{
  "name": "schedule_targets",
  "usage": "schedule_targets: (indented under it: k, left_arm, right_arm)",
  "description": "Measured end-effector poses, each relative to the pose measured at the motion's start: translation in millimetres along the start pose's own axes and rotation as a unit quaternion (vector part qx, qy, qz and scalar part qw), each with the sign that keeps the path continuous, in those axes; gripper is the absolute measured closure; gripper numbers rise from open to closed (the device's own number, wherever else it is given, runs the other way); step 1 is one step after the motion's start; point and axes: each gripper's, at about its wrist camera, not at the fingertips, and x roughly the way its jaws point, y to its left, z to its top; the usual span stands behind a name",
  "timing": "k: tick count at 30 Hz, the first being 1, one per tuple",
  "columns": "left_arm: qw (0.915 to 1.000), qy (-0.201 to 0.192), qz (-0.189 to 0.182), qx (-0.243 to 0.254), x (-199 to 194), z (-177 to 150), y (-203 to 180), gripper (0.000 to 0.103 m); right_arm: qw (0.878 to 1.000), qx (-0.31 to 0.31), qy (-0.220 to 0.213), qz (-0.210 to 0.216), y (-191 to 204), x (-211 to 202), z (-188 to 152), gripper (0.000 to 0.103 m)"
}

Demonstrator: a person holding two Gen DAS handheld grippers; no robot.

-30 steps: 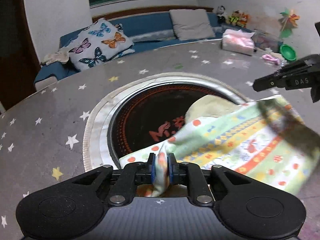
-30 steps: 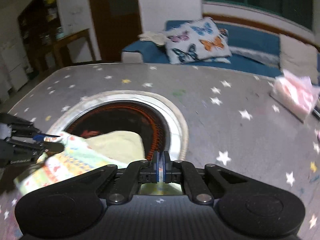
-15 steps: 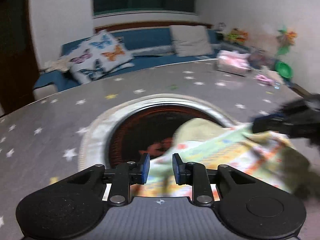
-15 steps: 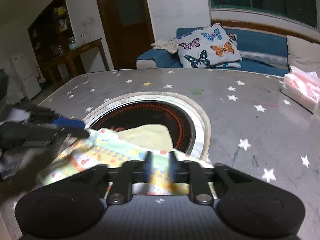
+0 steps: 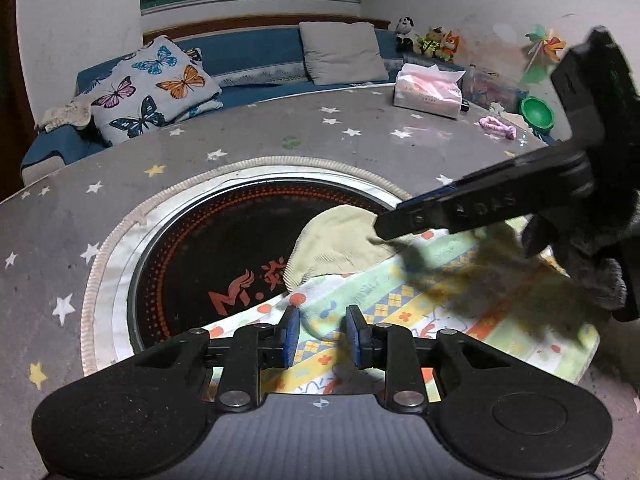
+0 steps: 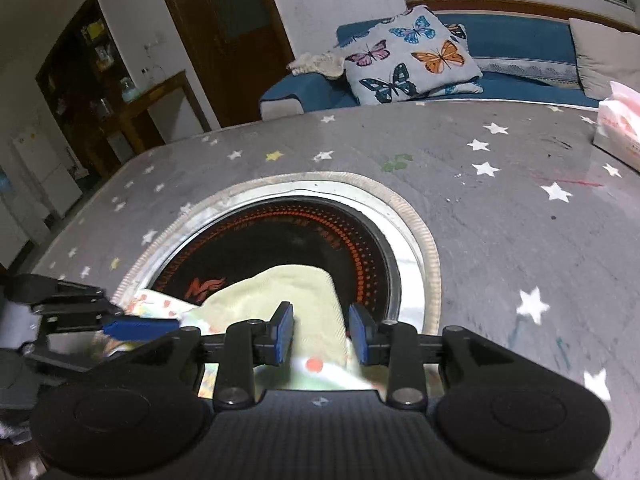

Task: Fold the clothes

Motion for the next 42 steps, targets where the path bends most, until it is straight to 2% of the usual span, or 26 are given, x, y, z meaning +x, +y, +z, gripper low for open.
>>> schedule_targets:
  k: [2, 4, 5, 6, 10, 16, 22, 25, 28, 31, 33, 42]
  left_arm:
    - [1.0000, -0.002, 0.002, 0.002, -1.2, -1.2, -0.3, 0.074]
    - [1.0000, -0.003, 0.005, 0.001, -3.3, -0.6, -0.7, 0.074]
    - [1.0000, -0.004, 0.006, 0.001, -4.5, -0.1, -0.9, 0.074]
    - [1.0000, -0.007, 0.006, 0.001, -6.5, 0.9, -1.6, 0.074]
    - [0.9997, -0.025, -0.005, 0.005, -13.5, 6.6, -6.7, 0.074]
    - [1.0000, 0.000, 0.006, -0.003, 13.0, 8.2, -4.5, 0.076]
    - [0.9999, -0.012, 0.007, -0.008, 3.3, 9.3, -7.5, 0.077]
    - [0.9997, -0.023, -0.006, -0.004, 0.8, 12.3, -16.6, 0.077]
    - [0.9999, -0.014, -0.006, 0.000, 10.9, 13.0, -24.6, 0.077]
    - [1.0000, -0.008, 0.002, 0.005, 20.2, 9.8, -28.6, 0.076]
    - [0.9999, -0.010, 0.004, 0.005, 19.8, 8.8, -28.5, 0.076]
    - [0.9997, -0.021, 0.014, 0.001, 10.7, 1.8, -26.5, 0.076]
  right_arm:
    - [1.000, -0.002, 0.005, -0.002, 0.5, 7.4, 2.0, 0.074]
    - [1.000, -0.003, 0.009, -0.005, 1.2, 14.6, 3.9, 0.088]
    - [1.000, -0.007, 0.007, -0.009, 3.0, 15.1, 3.7, 0.098]
    - [1.000, -0.011, 0.001, -0.016, 4.9, 13.8, 4.1, 0.100]
    - [0.999, -0.016, -0.013, -0.026, 6.5, 2.5, 4.3, 0.101]
    - [0.999, -0.020, -0.028, -0.033, 6.4, -17.1, 4.0, 0.097]
    - [0.998, -0.024, -0.043, -0.039, 6.4, -36.8, 3.3, 0.095]
    - [0.998, -0.036, -0.035, -0.027, 14.0, -46.6, -11.7, 0.095]
    - [0.998, -0.043, -0.026, -0.029, 17.2, -46.3, -28.6, 0.095]
    - [0.999, -0.013, -0.021, -0.040, 4.0, -39.8, -40.5, 0.095]
    - [0.999, 0.005, -0.032, -0.038, -7.7, -43.8, -45.2, 0.097]
    - [0.995, 0.030, -0.050, -0.079, -36.4, -72.9, -61.3, 0.098]
